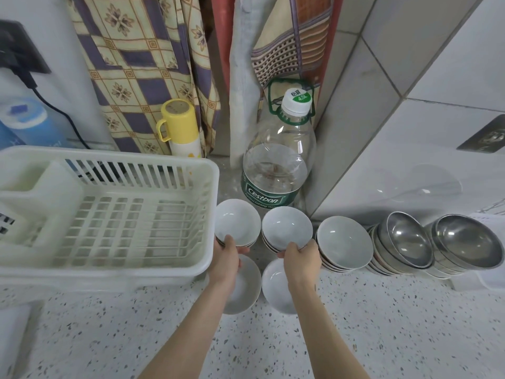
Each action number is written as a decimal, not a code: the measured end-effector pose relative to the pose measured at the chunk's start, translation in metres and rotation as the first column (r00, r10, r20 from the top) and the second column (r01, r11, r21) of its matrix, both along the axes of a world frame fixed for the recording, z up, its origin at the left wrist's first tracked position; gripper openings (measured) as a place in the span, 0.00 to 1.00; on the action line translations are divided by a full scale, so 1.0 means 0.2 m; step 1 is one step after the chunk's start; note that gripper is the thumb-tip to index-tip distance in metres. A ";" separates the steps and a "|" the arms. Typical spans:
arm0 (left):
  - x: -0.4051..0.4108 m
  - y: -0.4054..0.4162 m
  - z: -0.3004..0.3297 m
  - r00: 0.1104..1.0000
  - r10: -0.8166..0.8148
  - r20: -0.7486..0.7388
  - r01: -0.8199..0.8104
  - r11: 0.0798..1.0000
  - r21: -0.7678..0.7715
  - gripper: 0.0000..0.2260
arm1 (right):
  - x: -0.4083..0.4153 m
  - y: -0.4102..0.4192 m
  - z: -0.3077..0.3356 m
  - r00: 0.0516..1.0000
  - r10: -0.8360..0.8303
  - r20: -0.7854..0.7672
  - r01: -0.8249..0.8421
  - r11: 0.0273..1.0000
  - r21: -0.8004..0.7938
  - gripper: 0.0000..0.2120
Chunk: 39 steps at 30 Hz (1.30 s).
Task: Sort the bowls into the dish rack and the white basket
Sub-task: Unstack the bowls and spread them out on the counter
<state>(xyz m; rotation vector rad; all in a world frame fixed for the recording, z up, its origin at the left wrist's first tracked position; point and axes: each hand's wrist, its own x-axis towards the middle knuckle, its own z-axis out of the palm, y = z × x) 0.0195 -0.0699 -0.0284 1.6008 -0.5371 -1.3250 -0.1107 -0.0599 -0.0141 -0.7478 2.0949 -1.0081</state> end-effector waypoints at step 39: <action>-0.05 0.94 0.15 0.996 -0.083 -0.028 0.080 0.992 -0.099 0.26 | -0.14 0.86 0.24 0.974 0.059 0.217 0.014 0.948 -0.319 0.20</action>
